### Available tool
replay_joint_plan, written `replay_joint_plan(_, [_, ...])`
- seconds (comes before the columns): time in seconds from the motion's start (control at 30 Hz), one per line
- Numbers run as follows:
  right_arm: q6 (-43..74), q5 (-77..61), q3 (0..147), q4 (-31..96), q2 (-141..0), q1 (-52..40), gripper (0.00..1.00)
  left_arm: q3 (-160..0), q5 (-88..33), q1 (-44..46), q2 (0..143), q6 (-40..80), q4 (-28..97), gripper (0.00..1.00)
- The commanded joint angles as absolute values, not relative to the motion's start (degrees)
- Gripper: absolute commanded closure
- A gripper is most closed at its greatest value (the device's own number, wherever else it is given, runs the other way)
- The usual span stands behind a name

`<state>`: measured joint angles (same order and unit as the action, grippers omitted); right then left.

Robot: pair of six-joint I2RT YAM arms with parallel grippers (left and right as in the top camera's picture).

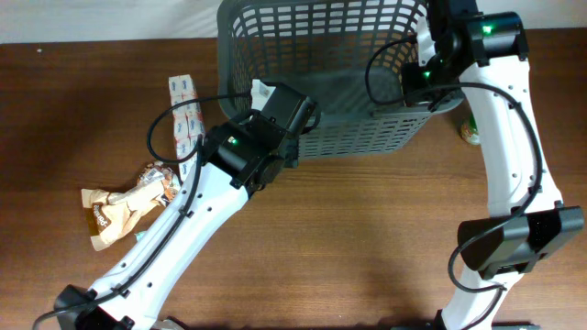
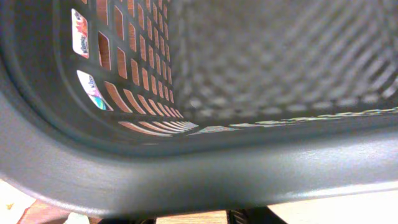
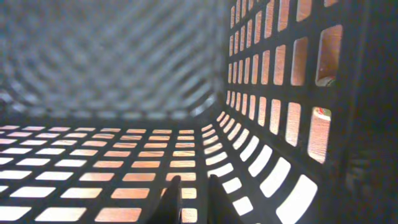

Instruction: Pack container

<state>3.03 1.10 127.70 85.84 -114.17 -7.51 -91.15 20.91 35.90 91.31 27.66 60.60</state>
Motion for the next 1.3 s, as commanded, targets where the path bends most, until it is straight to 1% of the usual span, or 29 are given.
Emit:
replay_joint_plan(0.0, [3.46,1.98,127.79,85.36,-114.83,-8.32,0.96,-91.66,22.33,35.35,91.35,27.77,60.47,0.83])
replay_joint_plan(0.03, [3.46,1.98,127.79,85.23,-114.83,-8.36,0.96,-91.66,22.33,35.35,91.35,27.77,60.47,0.96])
replay_joint_plan(0.07, [3.46,2.0,127.79,85.03,-114.83,-8.34,0.96,-91.66,22.33,35.35,91.35,27.77,60.47,0.98])
replay_joint_plan(0.47, [3.25,2.0,129.71,83.74,-114.8,-9.1,0.96,-91.66,22.35,35.35,91.33,27.77,60.42,0.98])
replay_joint_plan(0.73, [3.27,2.0,139.72,86.08,-114.69,-11.03,0.96,-91.68,22.33,35.46,89.1,27.35,60.42,0.98])
replay_joint_plan(0.9, [3.29,2.02,151.09,91.88,-114.69,-11.25,0.96,-91.68,22.28,35.88,83.72,27.35,60.64,0.98])
replay_joint_plan(1.03, [3.4,2.09,160.11,97.34,-114.61,-11.22,0.96,-91.68,22.31,38.28,77.69,27.35,60.55,0.98])
replay_joint_plan(1.2, [5.02,2.72,161.84,97.32,-109.67,-11.22,0.96,-91.68,22.41,40.47,69.8,27.38,60.64,0.99])
replay_joint_plan(1.27, [5.63,5.67,161.8,97.34,-107.33,-11.18,0.96,-91.68,25.1,40.45,66.46,27.4,61.12,0.98])
